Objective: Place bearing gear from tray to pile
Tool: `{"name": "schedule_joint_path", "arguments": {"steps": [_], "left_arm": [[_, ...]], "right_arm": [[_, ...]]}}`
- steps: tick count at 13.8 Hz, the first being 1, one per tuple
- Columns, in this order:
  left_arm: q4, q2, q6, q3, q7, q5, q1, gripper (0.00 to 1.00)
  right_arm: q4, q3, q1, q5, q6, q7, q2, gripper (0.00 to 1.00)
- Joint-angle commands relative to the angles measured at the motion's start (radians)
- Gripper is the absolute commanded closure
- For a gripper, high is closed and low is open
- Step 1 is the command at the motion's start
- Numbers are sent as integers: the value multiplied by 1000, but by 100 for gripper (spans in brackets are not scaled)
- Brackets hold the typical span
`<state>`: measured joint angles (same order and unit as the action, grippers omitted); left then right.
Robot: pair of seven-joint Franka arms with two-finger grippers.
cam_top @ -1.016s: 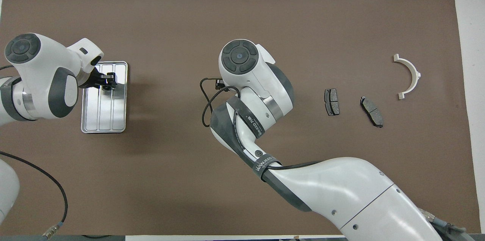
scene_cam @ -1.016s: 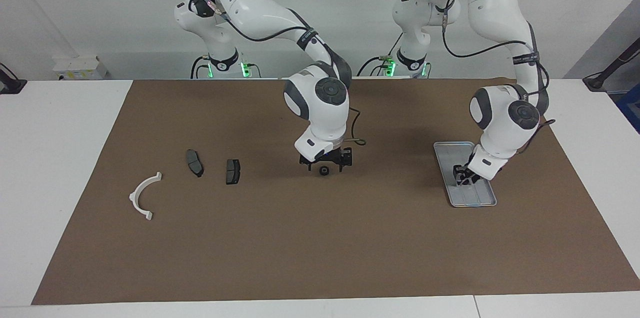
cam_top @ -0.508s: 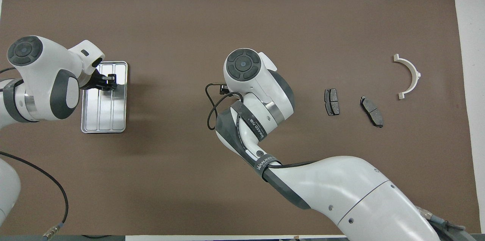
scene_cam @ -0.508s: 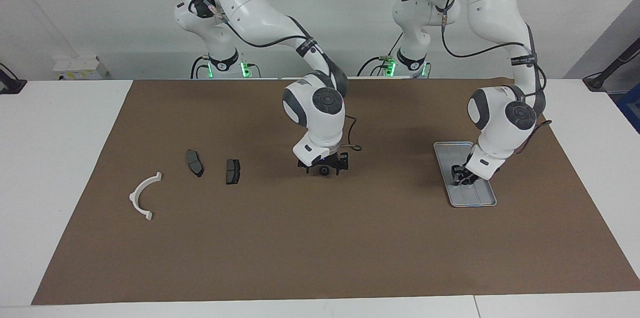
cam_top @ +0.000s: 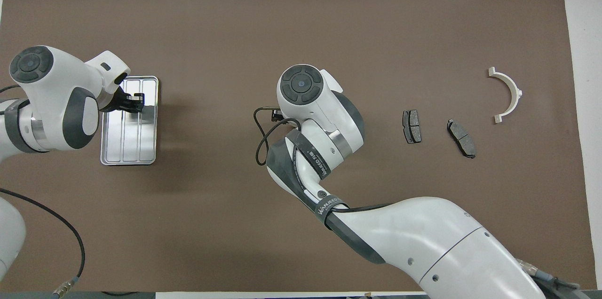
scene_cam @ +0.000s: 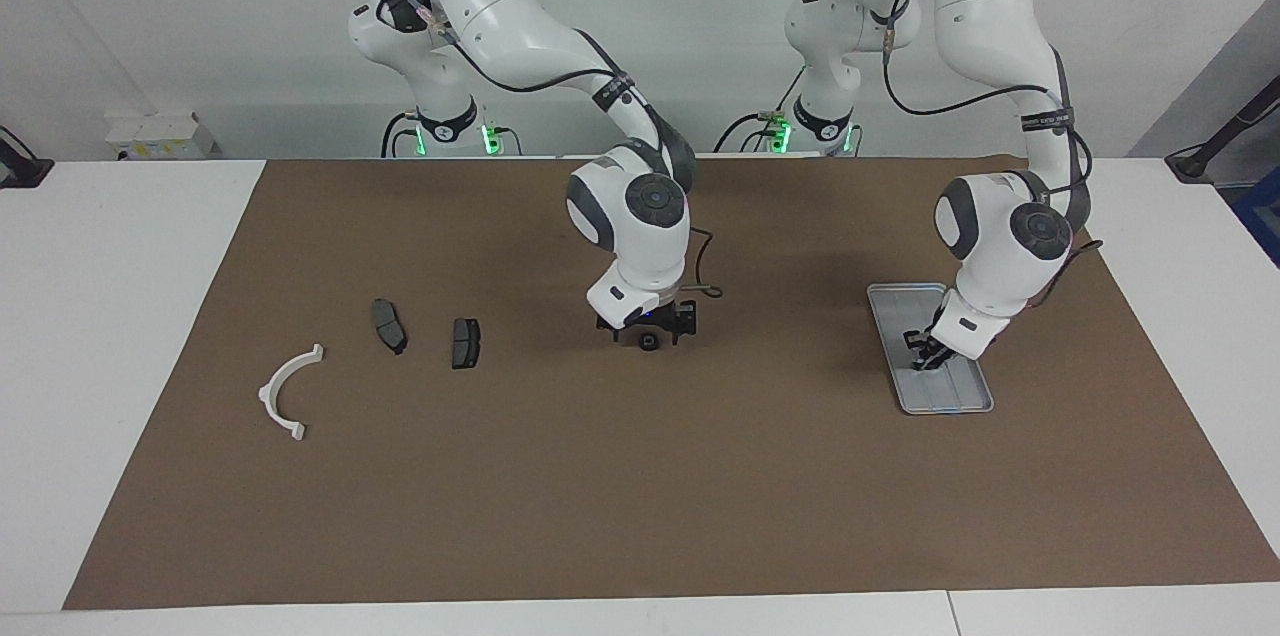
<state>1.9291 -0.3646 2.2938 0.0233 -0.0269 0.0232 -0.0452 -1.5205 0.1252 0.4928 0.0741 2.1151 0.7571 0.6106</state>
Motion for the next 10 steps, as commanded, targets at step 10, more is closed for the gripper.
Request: {"name": "schedule_joint_path", "arguments": {"steps": [10], "left_arm": [[-99,91,-197,-13,-56,9,-7,100]], "right_arm": [[-129,8,1,-17,82,30,-54,1]]}}
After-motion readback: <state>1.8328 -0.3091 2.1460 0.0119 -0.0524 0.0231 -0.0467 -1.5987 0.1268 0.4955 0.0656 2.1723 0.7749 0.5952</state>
